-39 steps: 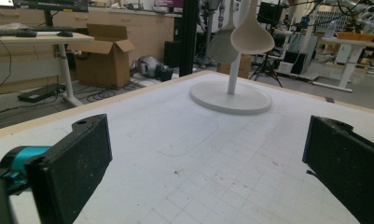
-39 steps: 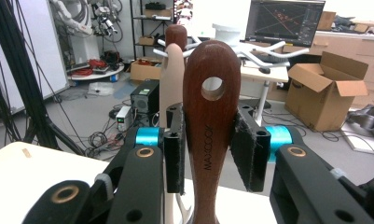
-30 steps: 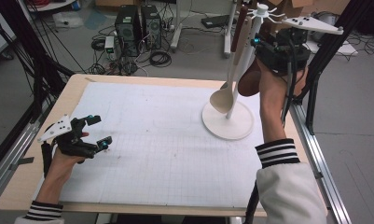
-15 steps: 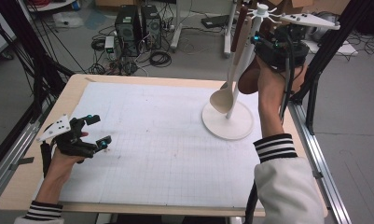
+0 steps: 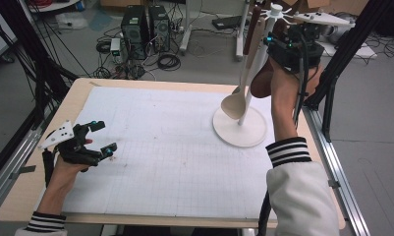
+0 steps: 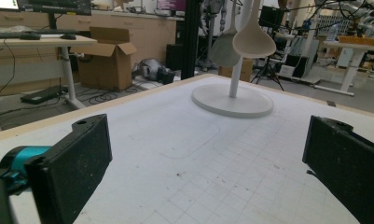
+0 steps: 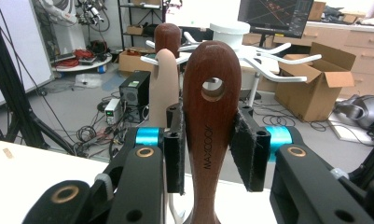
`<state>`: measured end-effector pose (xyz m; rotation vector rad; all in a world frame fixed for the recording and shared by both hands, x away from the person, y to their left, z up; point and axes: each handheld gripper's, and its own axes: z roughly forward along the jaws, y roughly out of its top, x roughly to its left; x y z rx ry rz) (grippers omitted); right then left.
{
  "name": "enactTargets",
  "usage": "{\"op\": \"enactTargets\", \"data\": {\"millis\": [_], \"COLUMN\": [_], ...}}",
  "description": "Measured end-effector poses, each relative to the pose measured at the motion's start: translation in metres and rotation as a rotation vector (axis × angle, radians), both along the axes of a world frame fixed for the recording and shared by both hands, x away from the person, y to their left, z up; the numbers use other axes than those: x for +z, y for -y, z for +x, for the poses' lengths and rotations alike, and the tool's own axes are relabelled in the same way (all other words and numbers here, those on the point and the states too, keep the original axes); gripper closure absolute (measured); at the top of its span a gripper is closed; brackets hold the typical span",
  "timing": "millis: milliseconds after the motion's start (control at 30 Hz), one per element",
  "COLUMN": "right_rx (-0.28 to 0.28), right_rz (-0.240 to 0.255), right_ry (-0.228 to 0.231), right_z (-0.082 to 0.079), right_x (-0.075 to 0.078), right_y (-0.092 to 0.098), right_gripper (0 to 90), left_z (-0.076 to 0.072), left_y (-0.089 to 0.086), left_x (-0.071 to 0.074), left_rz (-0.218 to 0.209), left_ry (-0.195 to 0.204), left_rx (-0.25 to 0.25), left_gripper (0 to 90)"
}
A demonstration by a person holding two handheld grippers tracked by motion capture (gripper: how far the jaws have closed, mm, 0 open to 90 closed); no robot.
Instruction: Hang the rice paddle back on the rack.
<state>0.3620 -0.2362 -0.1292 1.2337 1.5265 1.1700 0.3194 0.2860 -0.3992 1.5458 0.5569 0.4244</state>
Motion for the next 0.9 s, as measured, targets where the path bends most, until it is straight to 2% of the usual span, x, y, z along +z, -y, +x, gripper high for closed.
{"op": "enactTargets", "data": {"millis": [900], "right_rx": [-0.009], "right_rz": [0.001], "right_ry": [-0.028], "right_z": [0.0091], "right_x": [0.0029], "right_y": [-0.0013], "right_gripper": [67.9], "left_z": [0.0002], "left_y": [-0.0005], "left_x": [-0.0002], "left_rz": [-0.002], "left_ry": [-0.002], "left_rx": [0.003], "left_gripper": [1.7]}}
